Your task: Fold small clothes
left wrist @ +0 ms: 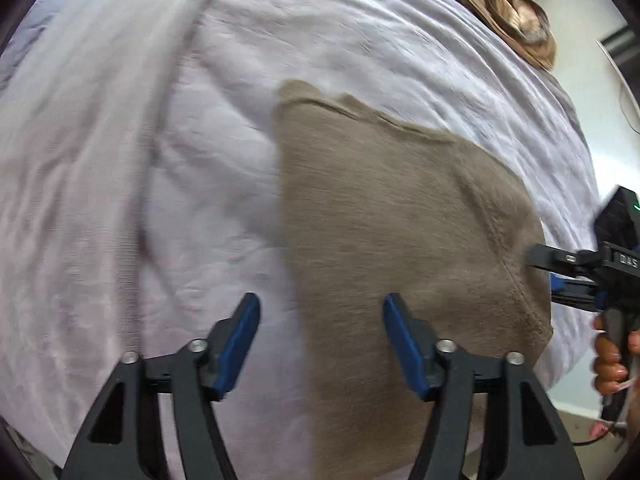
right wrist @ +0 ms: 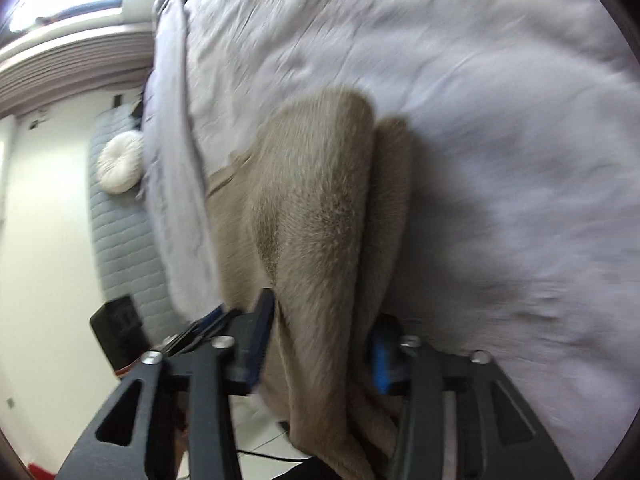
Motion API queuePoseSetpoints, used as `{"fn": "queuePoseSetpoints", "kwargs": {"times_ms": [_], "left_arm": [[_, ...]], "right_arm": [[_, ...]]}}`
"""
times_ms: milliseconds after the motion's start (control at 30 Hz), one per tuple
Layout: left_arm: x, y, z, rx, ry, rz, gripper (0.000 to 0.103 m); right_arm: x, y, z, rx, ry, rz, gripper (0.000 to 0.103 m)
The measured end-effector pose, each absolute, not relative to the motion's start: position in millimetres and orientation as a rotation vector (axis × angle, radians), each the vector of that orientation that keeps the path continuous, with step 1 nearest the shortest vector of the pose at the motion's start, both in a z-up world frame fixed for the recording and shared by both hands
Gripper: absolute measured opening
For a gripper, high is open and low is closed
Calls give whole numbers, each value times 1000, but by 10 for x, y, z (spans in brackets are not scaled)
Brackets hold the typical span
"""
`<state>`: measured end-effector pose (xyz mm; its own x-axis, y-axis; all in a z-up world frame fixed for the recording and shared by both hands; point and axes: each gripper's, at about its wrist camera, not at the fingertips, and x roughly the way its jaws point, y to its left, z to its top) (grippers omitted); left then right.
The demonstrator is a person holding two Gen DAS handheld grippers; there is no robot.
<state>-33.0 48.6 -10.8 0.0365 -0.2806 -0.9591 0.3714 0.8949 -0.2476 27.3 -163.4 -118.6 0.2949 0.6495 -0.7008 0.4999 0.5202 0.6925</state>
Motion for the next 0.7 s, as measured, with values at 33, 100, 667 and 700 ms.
{"fn": "queuePoseSetpoints", "kwargs": {"times_ms": [33, 100, 667, 700], "left_arm": [[-329, 551, -81, 86, 1437, -479, 69], [-316, 649, -55, 87, 1427, -442, 69], [-607, 304, 26, 70, 1437, -645, 68], [-644, 302, -20, 91, 1440, -634, 68]], "right_arm": [[205, -1685, -1122, 1074, 1349, 90, 52], [134, -1760, -1053, 1003, 1350, 12, 52], [-398, -1139, -480, 644, 1363, 77, 13], [-420, -1107, -520, 622, 1379, 72, 13]]}}
